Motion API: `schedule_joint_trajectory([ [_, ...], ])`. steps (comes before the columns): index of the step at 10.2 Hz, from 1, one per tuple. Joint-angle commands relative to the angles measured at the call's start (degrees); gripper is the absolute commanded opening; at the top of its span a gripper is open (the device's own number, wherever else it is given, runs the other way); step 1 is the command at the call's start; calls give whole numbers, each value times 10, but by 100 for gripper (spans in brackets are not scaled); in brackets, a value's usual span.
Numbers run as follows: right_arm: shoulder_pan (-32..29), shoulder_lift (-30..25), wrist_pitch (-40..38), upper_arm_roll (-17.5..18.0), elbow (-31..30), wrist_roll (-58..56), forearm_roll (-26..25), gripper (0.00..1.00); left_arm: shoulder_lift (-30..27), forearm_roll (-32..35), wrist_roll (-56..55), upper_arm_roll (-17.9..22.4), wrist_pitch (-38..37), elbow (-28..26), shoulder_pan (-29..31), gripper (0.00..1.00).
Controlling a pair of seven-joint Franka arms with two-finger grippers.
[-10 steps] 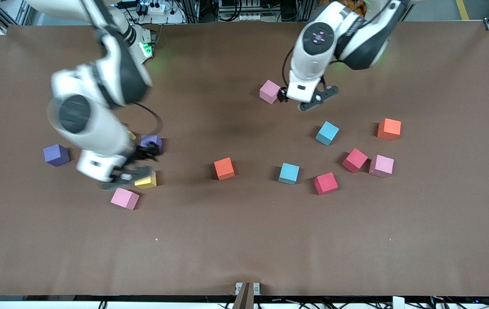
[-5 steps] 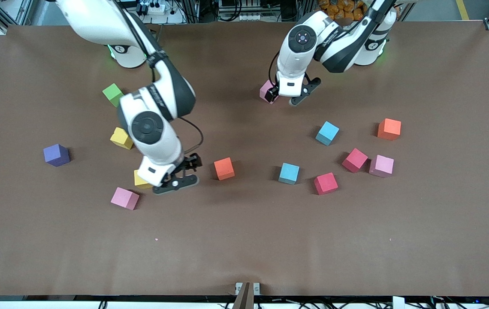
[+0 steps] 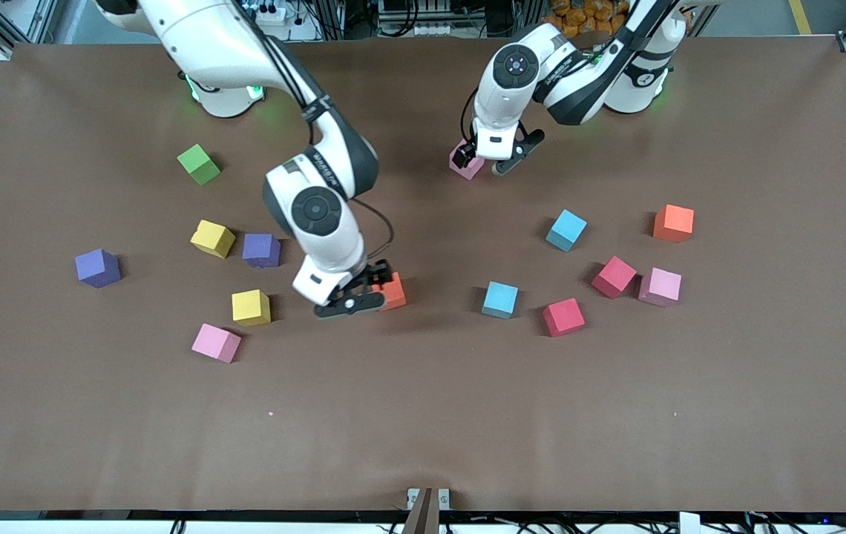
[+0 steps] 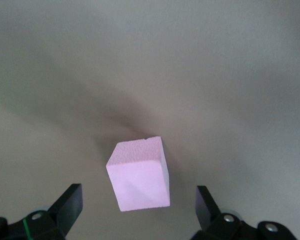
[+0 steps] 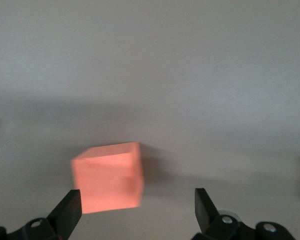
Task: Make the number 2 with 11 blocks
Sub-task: 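Grasp the orange cube with the right gripper while the left gripper grasps pink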
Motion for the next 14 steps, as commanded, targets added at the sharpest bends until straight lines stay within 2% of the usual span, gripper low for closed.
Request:
schedule_joint_trajectory([
  [1, 19, 24, 35, -2, 0, 35, 14, 100, 43, -3, -43, 1, 43, -9, -32, 100],
  [4, 21, 43, 41, -2, 0, 8, 8, 100, 66, 17, -63, 15, 49, -10, -53, 100],
  [9, 22, 69, 87, -2, 1, -13, 7, 100, 91, 41, -64, 88, 75, -9, -95, 100],
  [12, 22, 74, 87, -2, -1, -12, 6, 99, 114, 43, -64, 91, 99, -9, -102, 100],
  [13, 22, 73, 80, -3, -2, -9, 6, 59, 115, 43, -64, 92, 100, -9, -103, 100],
  [14, 21, 72, 77, -3, -5, -8, 7, 34, 118, 43, -64, 92, 107, -9, -104, 100],
])
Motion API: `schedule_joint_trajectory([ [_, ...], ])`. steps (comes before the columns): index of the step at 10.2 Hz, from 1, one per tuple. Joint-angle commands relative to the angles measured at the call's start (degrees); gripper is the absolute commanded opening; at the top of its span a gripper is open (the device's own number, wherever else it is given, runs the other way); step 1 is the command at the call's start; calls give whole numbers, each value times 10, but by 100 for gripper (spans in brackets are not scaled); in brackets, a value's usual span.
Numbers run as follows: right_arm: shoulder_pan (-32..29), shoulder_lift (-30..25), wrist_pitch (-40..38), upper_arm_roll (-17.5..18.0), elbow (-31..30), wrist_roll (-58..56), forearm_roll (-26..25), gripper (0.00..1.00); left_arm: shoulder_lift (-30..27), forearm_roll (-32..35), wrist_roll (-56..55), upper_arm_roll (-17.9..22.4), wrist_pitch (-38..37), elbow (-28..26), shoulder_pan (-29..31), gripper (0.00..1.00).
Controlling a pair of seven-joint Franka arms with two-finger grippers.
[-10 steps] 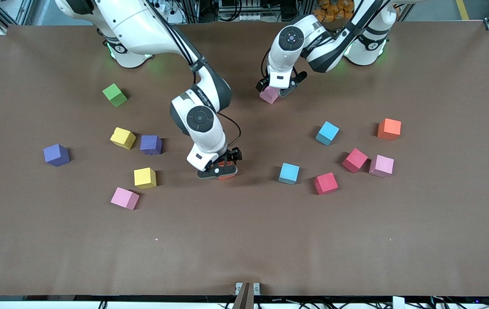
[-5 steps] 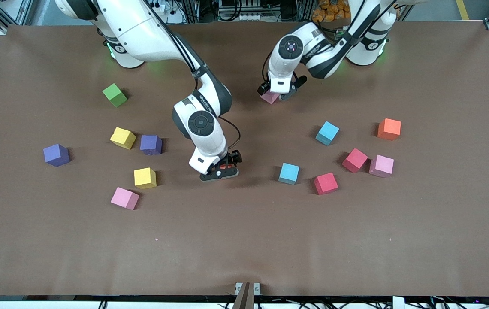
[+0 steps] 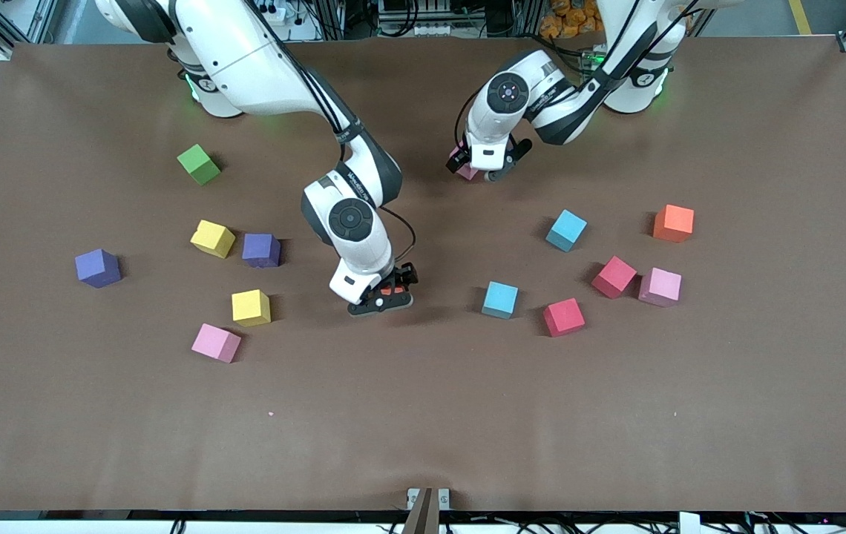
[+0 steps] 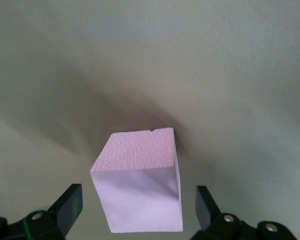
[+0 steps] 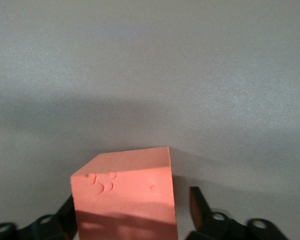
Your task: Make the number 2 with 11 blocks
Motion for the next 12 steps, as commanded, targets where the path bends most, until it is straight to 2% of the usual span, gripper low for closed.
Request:
schedule_joint_trajectory([
  [1, -1, -7, -3, -2, -10, -3, 2, 27, 16, 16, -16, 5, 22, 1, -7, 100],
  [2, -1, -18, -21, -2, -12, -4, 2, 27, 21, 25, -16, 5, 25, 0, -7, 100],
  [3, -7, -34, -47, -3, -12, -9, 2, 27, 21, 39, -16, 5, 25, 0, -6, 87],
  [5, -31, -80, -101, -4, -23, -64, 2, 28, 21, 42, -16, 5, 25, 1, -6, 53],
  [7, -52, -140, -103, -3, -92, -154, 2, 29, 18, 43, -39, 5, 25, 6, -6, 29],
  [9, -58, -193, -104, -3, -165, -215, 2, 29, 14, 46, -104, 2, 25, 17, -6, 23],
  [11, -58, -241, -105, -3, -217, -252, 2, 30, 14, 60, -271, 0, 24, 55, -18, 21],
  [12, -58, -258, -105, -3, -236, -270, 2, 30, 15, 62, -300, 0, 24, 68, -21, 21],
])
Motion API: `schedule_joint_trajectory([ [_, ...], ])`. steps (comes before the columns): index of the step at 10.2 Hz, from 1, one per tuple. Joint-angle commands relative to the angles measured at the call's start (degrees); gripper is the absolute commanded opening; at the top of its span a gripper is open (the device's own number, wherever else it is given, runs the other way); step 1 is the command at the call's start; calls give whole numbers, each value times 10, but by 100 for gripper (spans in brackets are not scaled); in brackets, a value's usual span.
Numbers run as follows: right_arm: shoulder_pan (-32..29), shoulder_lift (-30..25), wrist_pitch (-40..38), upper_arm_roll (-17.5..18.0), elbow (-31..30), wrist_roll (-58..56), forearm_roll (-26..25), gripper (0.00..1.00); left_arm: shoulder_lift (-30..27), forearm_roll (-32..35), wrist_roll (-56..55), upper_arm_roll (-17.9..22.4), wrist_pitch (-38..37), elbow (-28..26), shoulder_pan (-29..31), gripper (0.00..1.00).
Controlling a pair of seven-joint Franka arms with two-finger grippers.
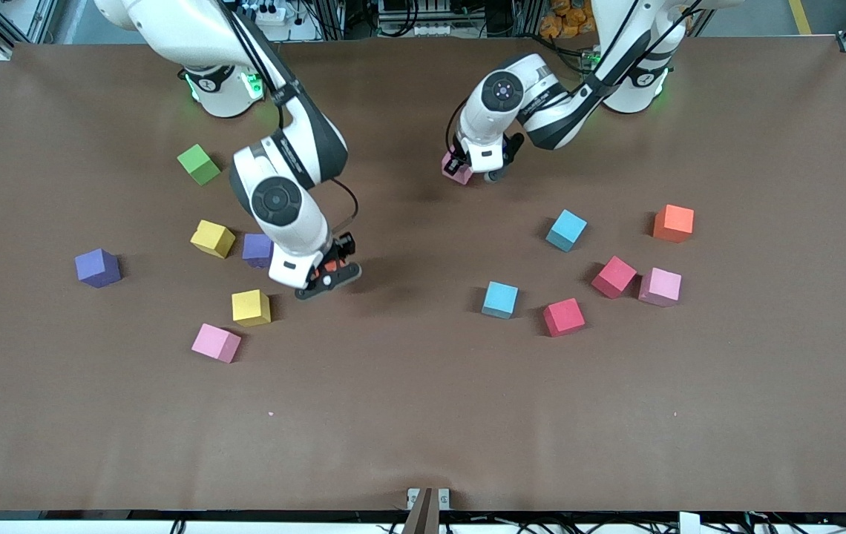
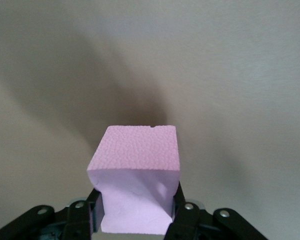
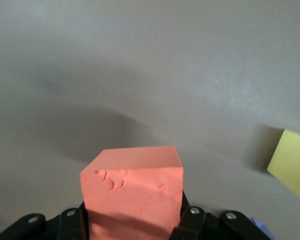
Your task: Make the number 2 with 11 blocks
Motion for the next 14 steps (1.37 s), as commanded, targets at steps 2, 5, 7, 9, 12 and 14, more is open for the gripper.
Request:
schedule_joint_trajectory([
  [2, 6, -88, 6, 5, -96, -62, 2, 31, 20, 14, -120, 3, -3, 53, -35, 22],
  [5, 18, -145, 7, 5, -160, -124, 0, 31, 43, 14, -168, 52, -5, 79, -93, 22],
  [7, 26, -183, 6, 6, -195, -155, -1, 32, 64, 14, -200, 69, -5, 95, -112, 22],
  [9, 26, -208, 7, 6, -218, -201, -20, 32, 75, 14, -241, 84, -5, 108, -112, 27],
  [12, 26, -206, 13, 7, -217, -262, -24, 32, 81, 14, -270, 83, -10, 115, -114, 27],
  [14, 25, -200, 31, 6, -216, -306, -24, 32, 84, 14, -270, 83, -10, 113, -128, 27],
])
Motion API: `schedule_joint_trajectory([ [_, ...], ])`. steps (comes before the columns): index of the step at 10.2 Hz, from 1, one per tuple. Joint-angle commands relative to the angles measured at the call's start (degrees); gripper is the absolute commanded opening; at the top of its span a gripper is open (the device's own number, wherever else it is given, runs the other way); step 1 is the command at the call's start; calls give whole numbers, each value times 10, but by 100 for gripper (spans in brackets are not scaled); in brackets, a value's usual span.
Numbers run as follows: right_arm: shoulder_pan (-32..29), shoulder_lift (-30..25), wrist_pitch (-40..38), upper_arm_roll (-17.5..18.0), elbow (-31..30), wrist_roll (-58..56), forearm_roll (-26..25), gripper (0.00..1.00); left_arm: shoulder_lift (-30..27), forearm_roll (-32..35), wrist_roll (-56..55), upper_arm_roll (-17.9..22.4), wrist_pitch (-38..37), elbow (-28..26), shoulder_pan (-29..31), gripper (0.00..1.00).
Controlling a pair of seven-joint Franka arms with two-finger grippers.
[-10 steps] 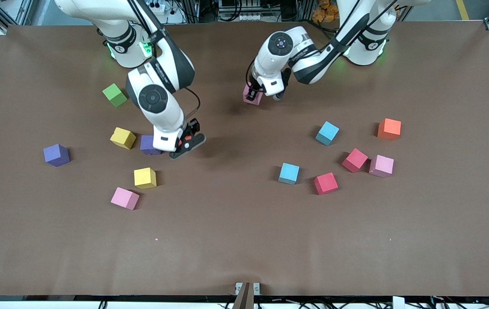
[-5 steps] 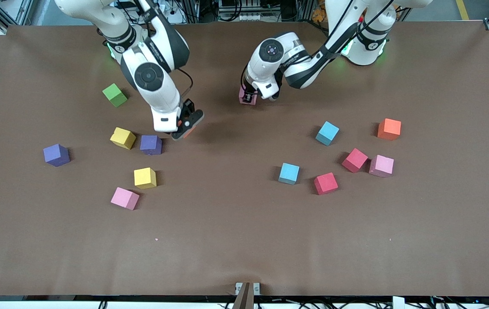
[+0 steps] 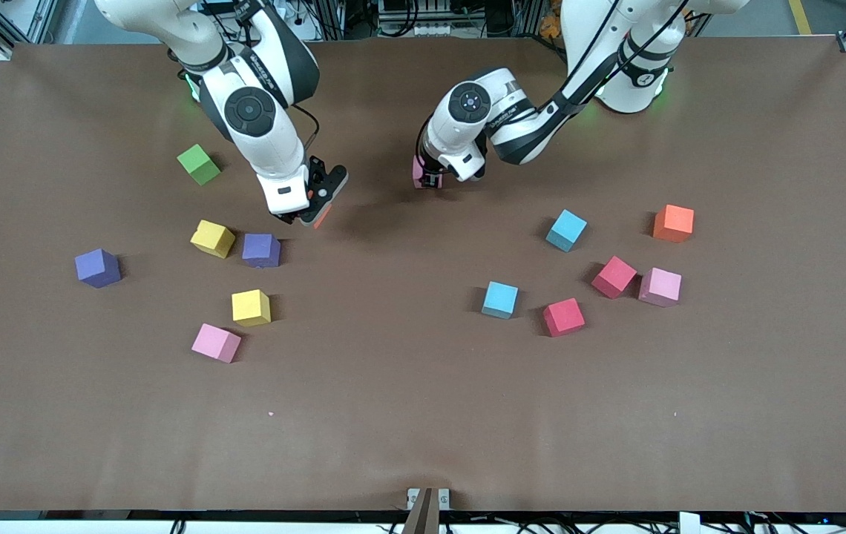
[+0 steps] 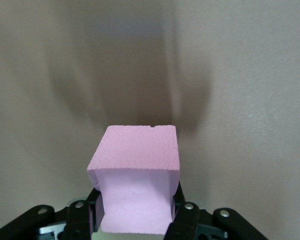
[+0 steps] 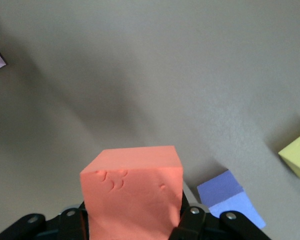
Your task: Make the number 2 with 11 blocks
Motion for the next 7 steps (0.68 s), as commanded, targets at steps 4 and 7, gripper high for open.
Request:
schedule_joint_trajectory([
  [4, 16, -2, 37, 0, -16, -39, -4, 32, 8, 13, -17, 2, -6, 8, -24, 34],
  [7, 29, -4, 36, 0, -22, -47, -6, 33, 13, 14, -8, 3, -6, 11, -21, 36],
])
